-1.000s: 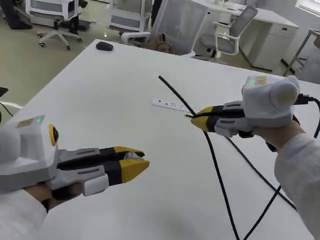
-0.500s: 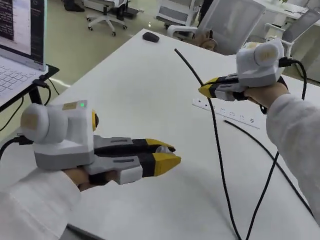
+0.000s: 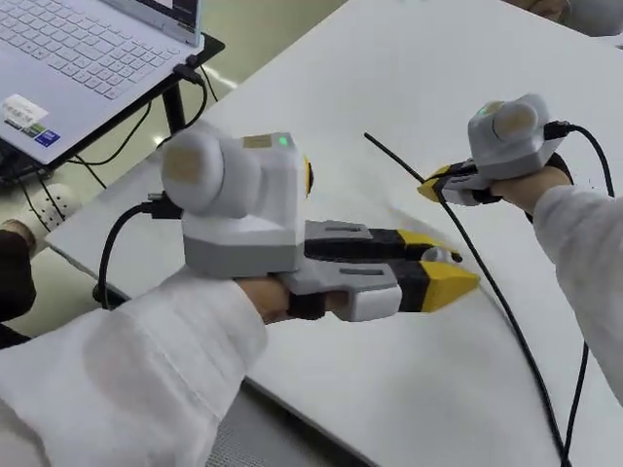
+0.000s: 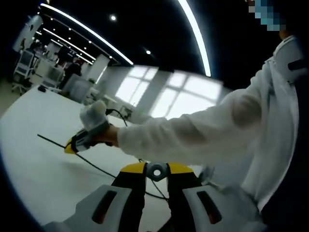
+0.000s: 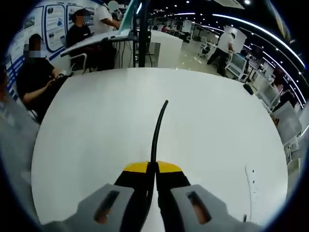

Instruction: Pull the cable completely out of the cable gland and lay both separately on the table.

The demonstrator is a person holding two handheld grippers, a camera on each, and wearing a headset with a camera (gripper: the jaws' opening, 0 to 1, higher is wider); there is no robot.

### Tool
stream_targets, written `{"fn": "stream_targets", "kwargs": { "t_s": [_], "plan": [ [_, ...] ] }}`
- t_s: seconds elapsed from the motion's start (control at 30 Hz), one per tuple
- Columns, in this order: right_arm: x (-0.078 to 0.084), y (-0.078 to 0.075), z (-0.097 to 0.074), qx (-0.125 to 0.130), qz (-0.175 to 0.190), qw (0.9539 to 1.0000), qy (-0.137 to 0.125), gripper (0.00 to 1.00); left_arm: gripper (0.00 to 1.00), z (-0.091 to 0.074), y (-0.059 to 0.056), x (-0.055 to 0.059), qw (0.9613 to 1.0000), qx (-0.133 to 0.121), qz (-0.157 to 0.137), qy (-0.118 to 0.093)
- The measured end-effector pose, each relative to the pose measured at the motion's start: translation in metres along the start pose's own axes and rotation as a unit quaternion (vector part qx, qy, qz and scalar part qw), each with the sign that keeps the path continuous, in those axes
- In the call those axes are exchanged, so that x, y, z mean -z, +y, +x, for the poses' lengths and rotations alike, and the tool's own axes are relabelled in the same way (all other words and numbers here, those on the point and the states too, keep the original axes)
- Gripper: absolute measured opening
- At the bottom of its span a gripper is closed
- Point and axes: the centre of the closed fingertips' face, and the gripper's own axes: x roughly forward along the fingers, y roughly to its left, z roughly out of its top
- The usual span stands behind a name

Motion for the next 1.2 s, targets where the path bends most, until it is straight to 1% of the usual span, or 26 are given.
{"fn": "stream_targets", "kwargs": {
  "t_s": [0.07, 0.13, 0.2, 0.27, 0.37, 0.47, 0.5, 0.53, 0.7, 0.77, 0.8, 0.87, 0.9, 0.97, 1.03, 1.07, 1.1, 1.13, 1.17, 1.2],
  "plan": [
    [0.002, 0.004, 0.009, -0.006, 0.001, 1.0, 0.003, 0.04, 0.17, 0.0, 0.003, 0.002, 1.0, -0.006, -0.001, 0.003],
    [0.006, 0.006, 0.019, -0.013, 0.007, 0.9999, 0.002, 0.04, 0.17, 0.0, 0.005, 0.003, 0.9999, -0.011, -0.001, 0.007],
    [0.003, 0.008, 0.021, -0.018, 0.012, 0.9998, 0.002, 0.04, 0.17, 0.0, 0.006, 0.003, 0.9999, -0.012, -0.003, 0.008],
    [0.006, 0.012, 0.026, -0.022, 0.009, 0.9997, 0.004, 0.04, 0.17, 0.001, 0.007, 0.004, 0.9999, -0.013, -0.004, 0.009],
    [0.003, 0.014, 0.025, -0.026, 0.008, 0.9996, 0.006, 0.04, 0.17, 0.001, 0.007, 0.006, 0.9998, -0.015, -0.006, 0.013],
    [0.004, 0.015, 0.027, -0.034, 0.026, 0.9991, 0.003, 0.04, 0.17, 0.002, 0.007, 0.01, 0.9997, -0.016, -0.004, 0.02],
    [0.003, 0.022, 0.025, -0.038, 0.031, 0.9988, 0.001, 0.04, 0.17, 0.002, 0.007, 0.011, 0.9996, -0.017, -0.003, 0.023],
    [0.003, 0.024, 0.024, -0.038, 0.031, 0.9988, 0.001, 0.04, 0.17, 0.002, 0.007, 0.011, 0.9995, -0.018, -0.003, 0.024],
    [0.005, 0.024, 0.025, -0.039, 0.042, 0.9984, -0.001, 0.06, 0.17, 0.0, 0.01, 0.014, 0.9993, -0.027, -0.006, 0.026],
    [0.005, 0.023, 0.022, -0.037, 0.053, 0.9979, -0.006, 0.1, 0.17, 0.0, 0.01, 0.015, 0.9992, -0.028, -0.006, 0.028],
    [0.005, 0.022, 0.019, -0.031, 0.058, 0.9977, -0.012, 0.12, 0.17, 0.001, 0.011, 0.016, 0.9991, -0.029, -0.005, 0.03],
    [0.005, 0.019, 0.018, -0.019, 0.072, 0.997, -0.021, 0.15, 0.17, 0.001, 0.011, 0.017, 0.999, -0.031, -0.004, 0.032],
    [0.005, 0.019, 0.011, -0.016, 0.069, 0.9972, -0.024, 0.16, 0.17, 0.001, 0.01, 0.018, 0.999, -0.031, -0.003, 0.033],
    [0.005, 0.022, -0.001, -0.018, 0.061, 0.9974, -0.034, 0.2, 0.17, 0.002, 0.01, 0.018, 0.9989, -0.032, -0.003, 0.034],
    [0.002, 0.025, -0.016, -0.02, 0.063, 0.9961, -0.058, 0.25, 0.17, 0.002, 0.009, 0.018, 0.9989, -0.033, 0.002, 0.035],
    [-0.002, 0.034, -0.037, -0.018, 0.062, 0.9955, -0.069, 0.27, 0.17, 0.002, 0.009, 0.018, 0.9989, -0.032, 0.005, 0.034],
    [-0.004, 0.038, -0.049, -0.012, 0.058, 0.9949, -0.083, 0.3, 0.17, 0.002, 0.008, 0.018, 0.9989, -0.032, 0.005, 0.034],
    [-0.005, 0.039, -0.057, -0.007, 0.059, 0.9942, -0.09, 0.33, 0.17, 0.002, 0.008, 0.018, 0.999, -0.031, 0.003, 0.033],
    [-0.004, 0.04, -0.064, -0.005, 0.063, 0.9938, -0.092, 0.37, 0.17, 0.002, 0.008, 0.018, 0.999, -0.031, 0.002, 0.032],
    [-0.003, 0.043, -0.075, -0.002, 0.074, 0.9923, -0.099, 0.41, 0.17, 0.002, 0.009, 0.018, 0.9989, -0.033, 0.004, 0.034]
  ]
}}
